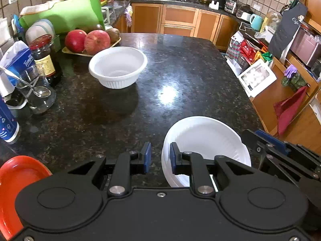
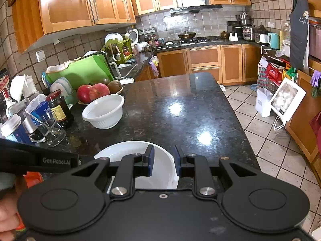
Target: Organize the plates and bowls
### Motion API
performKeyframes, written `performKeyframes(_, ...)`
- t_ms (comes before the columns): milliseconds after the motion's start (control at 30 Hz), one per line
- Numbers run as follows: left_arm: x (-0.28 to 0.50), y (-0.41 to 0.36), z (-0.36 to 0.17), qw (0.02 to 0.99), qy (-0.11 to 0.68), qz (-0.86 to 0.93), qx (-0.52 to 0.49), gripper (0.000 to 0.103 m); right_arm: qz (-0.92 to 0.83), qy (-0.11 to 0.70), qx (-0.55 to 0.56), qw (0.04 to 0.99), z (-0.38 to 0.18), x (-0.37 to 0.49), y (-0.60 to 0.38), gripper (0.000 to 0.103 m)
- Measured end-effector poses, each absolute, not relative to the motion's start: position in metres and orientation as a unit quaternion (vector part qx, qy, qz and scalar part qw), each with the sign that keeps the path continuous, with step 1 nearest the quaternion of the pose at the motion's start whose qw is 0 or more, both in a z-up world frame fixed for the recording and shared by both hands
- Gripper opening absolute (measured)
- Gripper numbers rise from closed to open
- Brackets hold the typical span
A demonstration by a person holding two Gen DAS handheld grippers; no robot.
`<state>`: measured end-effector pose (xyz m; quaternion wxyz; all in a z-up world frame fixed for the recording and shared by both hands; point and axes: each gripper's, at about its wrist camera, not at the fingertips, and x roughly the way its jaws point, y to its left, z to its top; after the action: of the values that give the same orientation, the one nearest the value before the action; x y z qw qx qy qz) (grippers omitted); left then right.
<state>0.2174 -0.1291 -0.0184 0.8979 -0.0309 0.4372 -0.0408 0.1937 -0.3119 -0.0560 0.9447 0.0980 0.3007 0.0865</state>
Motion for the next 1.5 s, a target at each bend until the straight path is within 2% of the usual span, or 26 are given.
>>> performKeyframes(467,0.210,-0.119,-0.011,0.903,0.427,-0.047,-0.032,0.026,0.081,0.299,0.099,0.946,-0.052,0.187,-0.311,0.024)
performKeyframes(1100,0.208,-0.071,0.023,0.926,0.374,-0.017,-0.046,0.026,0.137,0.263,0.098,0.950,-0.009,0.192,-0.288,0.024)
performKeyframes(1500,0.217,-0.044,0.022,0.928,0.370,0.011,-0.053,0.026,0.158,0.268,0.085,0.947,0.004,0.215,-0.260,0.025)
